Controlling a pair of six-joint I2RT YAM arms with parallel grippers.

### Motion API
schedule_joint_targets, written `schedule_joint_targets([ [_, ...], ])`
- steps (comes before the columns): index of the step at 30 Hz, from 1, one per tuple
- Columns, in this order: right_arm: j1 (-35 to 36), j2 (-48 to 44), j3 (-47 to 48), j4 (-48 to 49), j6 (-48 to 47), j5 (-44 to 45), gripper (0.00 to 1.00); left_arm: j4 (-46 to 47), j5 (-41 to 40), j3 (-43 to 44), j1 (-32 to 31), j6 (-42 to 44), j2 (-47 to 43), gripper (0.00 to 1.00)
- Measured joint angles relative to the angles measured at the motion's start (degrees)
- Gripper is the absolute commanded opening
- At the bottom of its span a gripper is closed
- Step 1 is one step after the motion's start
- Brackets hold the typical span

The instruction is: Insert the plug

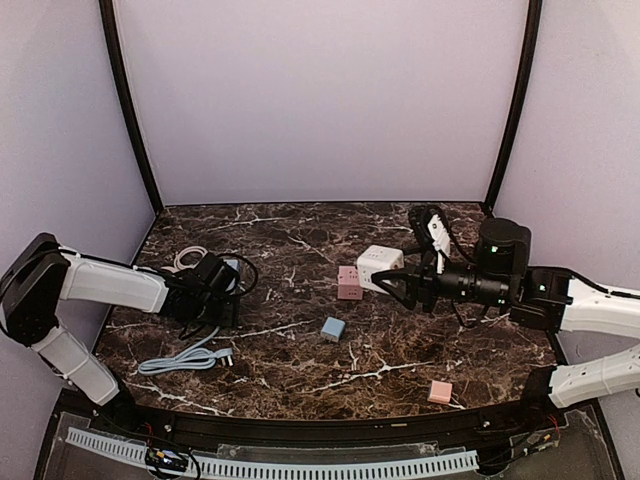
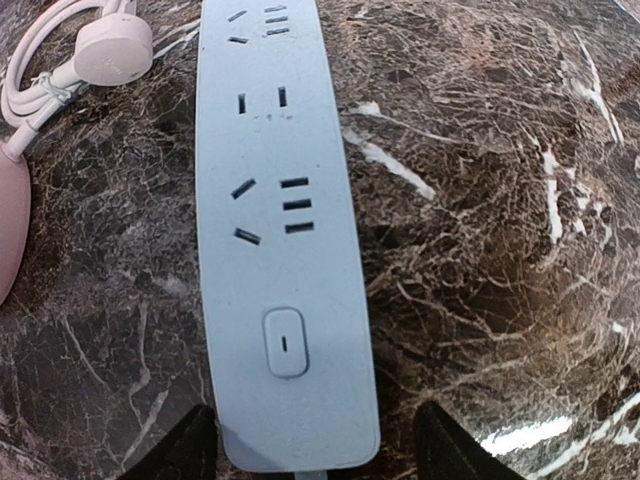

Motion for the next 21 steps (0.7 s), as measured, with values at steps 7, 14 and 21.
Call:
schedule_joint_targets([
  [7, 0.0, -0.6, -0.1, -0.2, 0.0, 0.0, 0.0, 3.6, -0.3, 0.0, 0.5, 1.1, 3.0, 0.51],
  [14, 0.0, -0.5, 0.0, -1.4, 0.0, 0.0, 0.0, 7.6, 0.8, 0.0, 0.7, 4.1, 4.6, 0.32],
  [21, 0.0, 1.0, 2.5, -5.9, 0.1, -0.3, 0.0, 11.5, 7.4, -0.3, -0.2, 8.5, 5.0, 0.3],
])
